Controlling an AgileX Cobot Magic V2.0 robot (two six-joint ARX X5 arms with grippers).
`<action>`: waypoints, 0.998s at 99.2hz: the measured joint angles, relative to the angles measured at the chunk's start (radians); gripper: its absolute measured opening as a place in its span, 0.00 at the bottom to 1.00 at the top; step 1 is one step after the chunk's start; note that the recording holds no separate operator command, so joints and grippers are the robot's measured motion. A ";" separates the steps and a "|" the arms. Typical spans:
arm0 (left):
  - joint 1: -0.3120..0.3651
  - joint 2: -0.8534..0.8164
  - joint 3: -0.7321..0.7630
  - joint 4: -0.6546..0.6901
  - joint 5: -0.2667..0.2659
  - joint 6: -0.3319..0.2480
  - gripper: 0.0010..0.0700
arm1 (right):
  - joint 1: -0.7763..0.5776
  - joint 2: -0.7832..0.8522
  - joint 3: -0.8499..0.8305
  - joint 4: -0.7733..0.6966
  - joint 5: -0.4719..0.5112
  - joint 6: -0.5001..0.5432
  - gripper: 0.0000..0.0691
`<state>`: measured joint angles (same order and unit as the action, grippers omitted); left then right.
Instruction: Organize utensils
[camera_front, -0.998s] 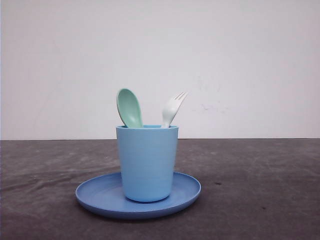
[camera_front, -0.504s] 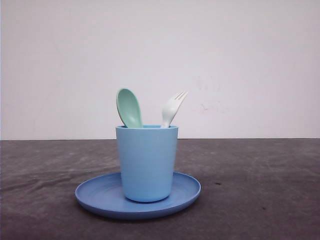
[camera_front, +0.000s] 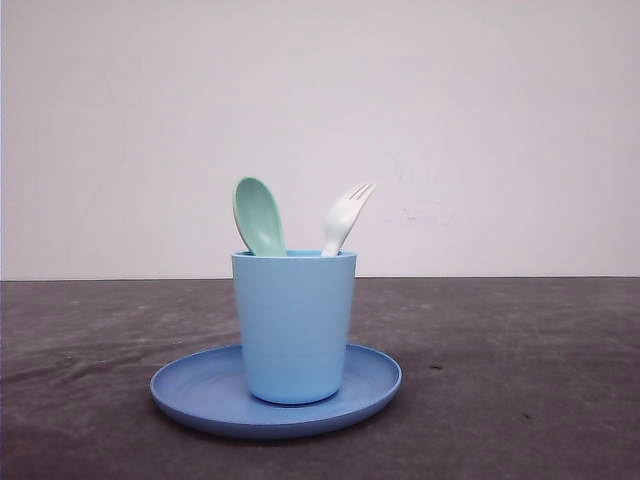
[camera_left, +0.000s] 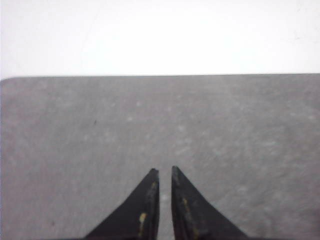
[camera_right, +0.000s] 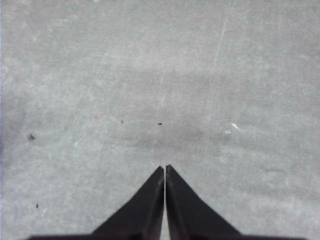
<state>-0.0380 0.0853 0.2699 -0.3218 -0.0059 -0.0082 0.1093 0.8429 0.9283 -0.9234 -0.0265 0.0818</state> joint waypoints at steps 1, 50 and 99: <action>0.000 -0.004 -0.010 0.005 -0.003 -0.004 0.01 | 0.000 0.000 0.000 0.000 0.000 0.000 0.01; -0.026 -0.080 -0.238 0.137 -0.018 -0.024 0.01 | 0.000 0.000 0.000 0.000 0.000 0.000 0.01; -0.025 -0.080 -0.238 0.137 -0.018 -0.011 0.01 | 0.000 0.000 0.000 0.000 0.000 0.000 0.01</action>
<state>-0.0631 0.0055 0.0319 -0.1844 -0.0242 -0.0189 0.1093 0.8429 0.9283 -0.9230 -0.0265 0.0818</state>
